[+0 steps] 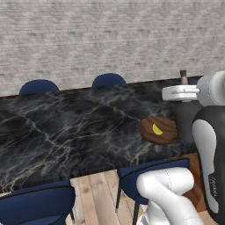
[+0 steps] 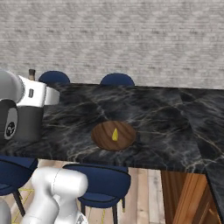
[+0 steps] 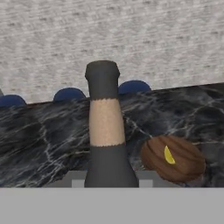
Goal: There is a bowl on the dining counter. Grab a lemon wedge from the fridge and place it in the bowl. Then get the liquor bottle and glass cup from the cabinet and place them next to the bowl.
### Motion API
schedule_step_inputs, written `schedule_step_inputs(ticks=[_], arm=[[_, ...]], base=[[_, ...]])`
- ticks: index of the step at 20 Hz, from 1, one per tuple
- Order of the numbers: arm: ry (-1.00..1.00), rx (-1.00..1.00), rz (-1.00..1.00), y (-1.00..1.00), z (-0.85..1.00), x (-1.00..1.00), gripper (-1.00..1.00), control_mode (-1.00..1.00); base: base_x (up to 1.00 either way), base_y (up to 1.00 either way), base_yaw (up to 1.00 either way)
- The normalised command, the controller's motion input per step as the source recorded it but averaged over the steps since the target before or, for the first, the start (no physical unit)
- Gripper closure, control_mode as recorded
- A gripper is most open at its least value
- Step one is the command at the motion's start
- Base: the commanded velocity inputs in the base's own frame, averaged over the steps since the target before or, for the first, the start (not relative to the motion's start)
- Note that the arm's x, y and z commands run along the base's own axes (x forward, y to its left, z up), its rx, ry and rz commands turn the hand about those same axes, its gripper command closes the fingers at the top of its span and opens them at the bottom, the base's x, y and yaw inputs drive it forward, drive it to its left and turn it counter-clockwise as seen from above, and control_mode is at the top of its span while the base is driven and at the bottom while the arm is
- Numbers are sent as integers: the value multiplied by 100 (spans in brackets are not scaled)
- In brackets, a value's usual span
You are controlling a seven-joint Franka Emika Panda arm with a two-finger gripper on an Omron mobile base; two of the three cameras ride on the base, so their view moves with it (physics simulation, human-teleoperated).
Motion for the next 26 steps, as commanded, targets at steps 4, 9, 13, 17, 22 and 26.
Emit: schedule_step_inputs(ticks=[4, 9, 13, 17, 22, 26], arm=[[0, -2, 5, 47, -29, 100, 100, -100], [-13, -1, 0, 39, -47, 85, 100, -100], [-19, -3, 0, 29, -68, 87, 100, -100], [-19, -6, 0, 33, -89, 73, 100, -100], [-22, -8, 0, 33, -77, 53, 100, -100], [-16, -9, 0, 9, -57, 55, 100, -100]], base=[[0, 0, 0], [0, 0, 0], [0, 0, 0], [0, 0, 0], [0, 0, 0], [0, 0, 0]])
